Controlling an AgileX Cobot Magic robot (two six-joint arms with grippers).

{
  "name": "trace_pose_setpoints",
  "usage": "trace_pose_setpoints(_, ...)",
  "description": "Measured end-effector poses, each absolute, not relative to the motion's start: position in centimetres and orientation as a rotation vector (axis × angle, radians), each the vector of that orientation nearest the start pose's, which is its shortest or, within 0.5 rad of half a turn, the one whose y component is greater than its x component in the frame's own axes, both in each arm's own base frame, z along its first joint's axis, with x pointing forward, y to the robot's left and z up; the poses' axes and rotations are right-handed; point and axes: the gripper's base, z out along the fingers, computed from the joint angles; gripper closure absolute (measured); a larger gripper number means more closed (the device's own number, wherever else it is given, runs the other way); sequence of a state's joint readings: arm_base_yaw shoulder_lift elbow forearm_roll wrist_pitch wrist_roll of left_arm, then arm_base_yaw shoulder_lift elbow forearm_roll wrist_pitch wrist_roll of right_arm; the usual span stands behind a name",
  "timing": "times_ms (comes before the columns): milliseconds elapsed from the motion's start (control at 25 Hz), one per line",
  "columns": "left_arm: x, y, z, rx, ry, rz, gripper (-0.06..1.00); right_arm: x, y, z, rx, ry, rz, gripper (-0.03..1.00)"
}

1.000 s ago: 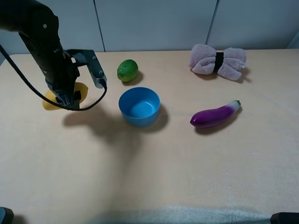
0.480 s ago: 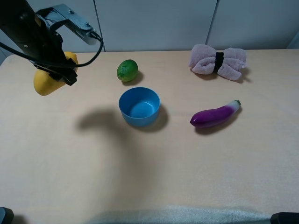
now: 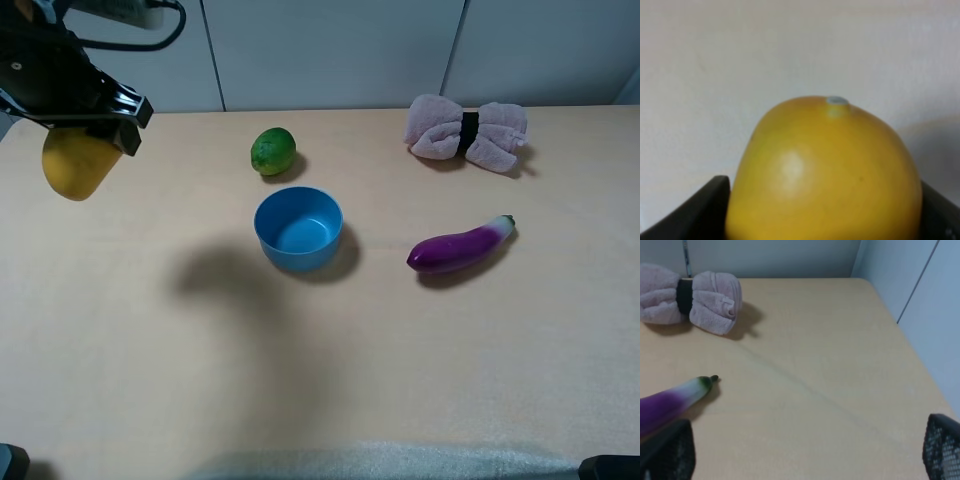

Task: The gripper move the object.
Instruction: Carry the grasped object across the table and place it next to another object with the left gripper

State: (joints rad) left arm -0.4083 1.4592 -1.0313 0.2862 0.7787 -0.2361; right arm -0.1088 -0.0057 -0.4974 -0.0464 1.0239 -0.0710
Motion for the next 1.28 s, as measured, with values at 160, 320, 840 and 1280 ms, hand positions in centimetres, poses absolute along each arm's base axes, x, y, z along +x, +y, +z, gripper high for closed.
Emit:
trace_pose_setpoints(160,26.7,-9.6,28.0,0.349,2.567,0.086,0.22,-0.4,-0.3,28.0,0.039,2.007,-0.170,0.27)
trace_pose_setpoints(320,25.8,-9.1,29.2,0.295,2.553,0.074,0.22,-0.4,-0.3,28.0,0.039,2.007,-0.170,0.27)
trace_pose_setpoints(840,24.1,-8.3,32.7,0.250,2.447,0.029,0.22,-0.4,-0.3,28.0,0.040,2.007,-0.170,0.27)
trace_pose_setpoints(1280,30.6,-11.0,34.8,0.212,2.443,0.032,0.22,-0.4,-0.3,28.0,0.040,2.007,-0.170,0.27)
